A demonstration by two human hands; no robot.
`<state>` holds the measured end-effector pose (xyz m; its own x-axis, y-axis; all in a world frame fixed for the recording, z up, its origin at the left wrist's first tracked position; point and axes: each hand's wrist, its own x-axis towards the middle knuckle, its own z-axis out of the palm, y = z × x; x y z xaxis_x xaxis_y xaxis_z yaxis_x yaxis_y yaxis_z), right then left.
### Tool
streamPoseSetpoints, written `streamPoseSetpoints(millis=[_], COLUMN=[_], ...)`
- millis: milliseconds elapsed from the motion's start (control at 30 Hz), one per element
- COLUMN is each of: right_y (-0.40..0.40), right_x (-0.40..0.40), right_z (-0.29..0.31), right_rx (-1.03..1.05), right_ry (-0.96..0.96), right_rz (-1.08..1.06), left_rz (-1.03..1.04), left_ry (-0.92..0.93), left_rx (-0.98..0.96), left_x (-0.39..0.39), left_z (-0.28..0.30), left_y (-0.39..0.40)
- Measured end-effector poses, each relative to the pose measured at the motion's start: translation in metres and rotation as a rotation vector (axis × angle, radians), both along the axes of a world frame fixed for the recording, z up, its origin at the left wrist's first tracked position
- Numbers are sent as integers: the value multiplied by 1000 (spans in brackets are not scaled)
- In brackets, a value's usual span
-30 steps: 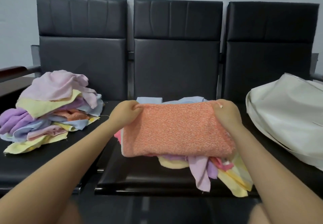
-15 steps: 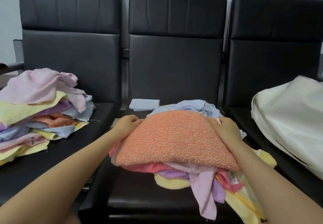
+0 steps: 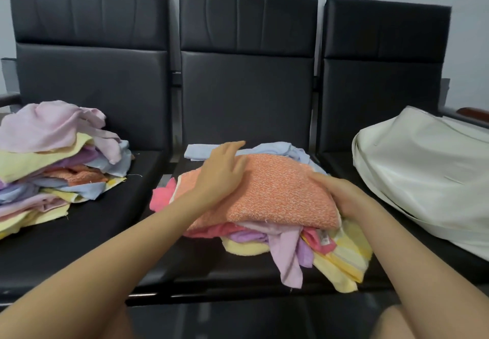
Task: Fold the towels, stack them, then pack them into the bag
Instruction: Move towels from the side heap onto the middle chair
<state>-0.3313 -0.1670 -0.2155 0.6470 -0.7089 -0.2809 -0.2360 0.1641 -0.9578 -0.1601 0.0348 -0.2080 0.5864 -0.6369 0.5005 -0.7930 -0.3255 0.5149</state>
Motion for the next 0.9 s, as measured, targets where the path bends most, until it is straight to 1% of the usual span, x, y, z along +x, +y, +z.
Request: streamPoseSetpoints(millis=[67,100,167,200,233,267,300,333,367,400,433,467,500,533,567,600,633,667,733,767,833,900], right_y=[7,7,9,11,14,19,26,34,45,53,64,73,80,84,88,91,91,92,91,91,94,96], right_x=[-7,-7,-7,-6,-4,-3,1,5,8,15,23,29,34,40,45,47,49,50,52,52,54,57], right_z=[9,12,22,28,34,40,46,51,54,53,49,42,33,22,13,7,4,3,6,6,5,-1], right_rx=[42,42,25,7,-21,-34,-27,-5,7,-37,-132,-294,-517,-764,-960,-1074,-1116,-1113,-1068,-1070,-1122,-1144], right_ry=[38,38,-42,-100,-137,-178,-219,-266,-300,-305,-284,-241,-181,-124,-94,-110,-148,-172,-132,-96,7,119], right_rz=[100,107,72,73,74,88,135,211,286,349,389,419,410,392,367,326,268,224,194,211,276,335], left_rz=[-81,-89,-60,-38,-32,-50,-81,-107,-118,-118,-113,-97,-83,-93,-119,-126,-120,-106,-71,-50,-6,33], left_ry=[-73,-122,-238,-287,-308,-282,-196,-61,113,321,546,748,884,920,883,836,807,823,859,833,662,406], left_rx=[157,270,478,521,510,442,314,162,9,-137,-250,-312,-325,-290,-241,-224,-250,-287,-347,-367,-328,-216], left_x=[-17,-23,-30,-31,-31,-30,-29,-27,-25,-25,-23,-21,-19,-20,-21,-21,-22,-21,-19,-16,-15,-13], left_z=[-5,-10,-21,-25,-26,-26,-23,-20,-15,-10,-4,1,4,5,4,2,2,3,7,7,7,1], left_y=[-7,-10,-14,-16,-17,-17,-16,-16,-14,-12,-11,-10,-10,-9,-9,-9,-9,-8,-8,-9,-8,-4])
